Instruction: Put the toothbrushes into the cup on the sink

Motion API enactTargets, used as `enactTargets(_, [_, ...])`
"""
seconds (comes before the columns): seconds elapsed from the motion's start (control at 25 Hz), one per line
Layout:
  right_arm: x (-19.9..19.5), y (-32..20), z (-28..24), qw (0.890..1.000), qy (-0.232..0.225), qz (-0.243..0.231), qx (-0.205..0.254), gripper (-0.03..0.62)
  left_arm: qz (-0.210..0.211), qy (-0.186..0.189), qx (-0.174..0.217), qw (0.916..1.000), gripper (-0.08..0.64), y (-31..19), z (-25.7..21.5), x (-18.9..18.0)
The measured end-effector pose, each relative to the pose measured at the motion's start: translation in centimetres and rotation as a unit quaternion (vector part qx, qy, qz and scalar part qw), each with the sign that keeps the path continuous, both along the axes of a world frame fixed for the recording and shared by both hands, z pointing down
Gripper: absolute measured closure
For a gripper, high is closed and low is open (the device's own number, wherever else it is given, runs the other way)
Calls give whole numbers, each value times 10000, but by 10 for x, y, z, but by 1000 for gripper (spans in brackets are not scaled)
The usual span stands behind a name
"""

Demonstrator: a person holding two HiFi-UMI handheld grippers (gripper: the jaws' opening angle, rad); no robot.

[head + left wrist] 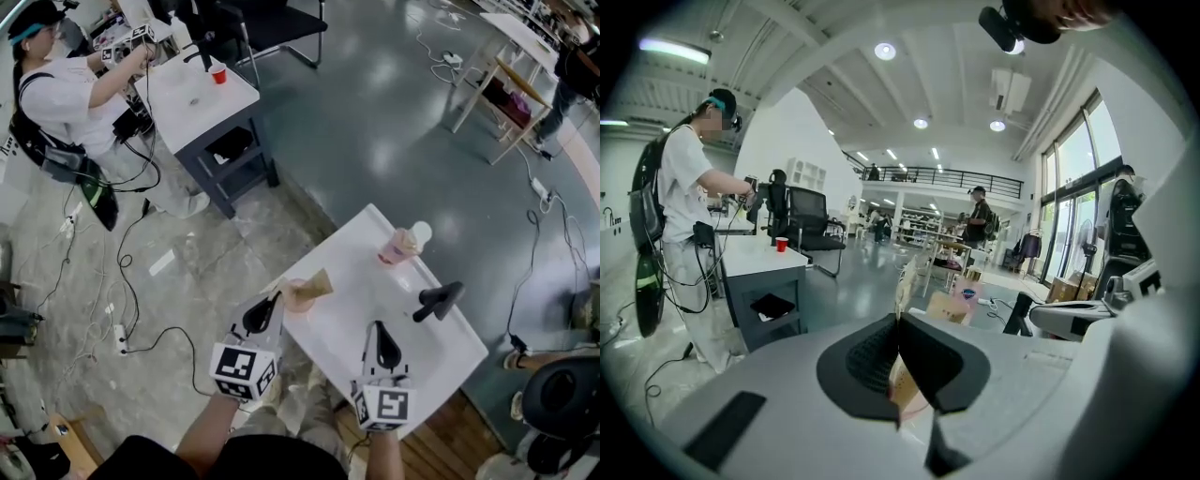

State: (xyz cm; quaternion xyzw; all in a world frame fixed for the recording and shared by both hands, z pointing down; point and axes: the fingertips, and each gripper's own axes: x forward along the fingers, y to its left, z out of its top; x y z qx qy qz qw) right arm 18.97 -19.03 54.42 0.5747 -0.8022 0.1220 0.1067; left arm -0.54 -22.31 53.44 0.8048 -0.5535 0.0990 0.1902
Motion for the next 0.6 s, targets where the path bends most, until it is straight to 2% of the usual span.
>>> enactTargets(0.6, [-2,-21,24,9997,-18,-139,-212,594,-117,-15,-228,9997,555,-13,31,1])
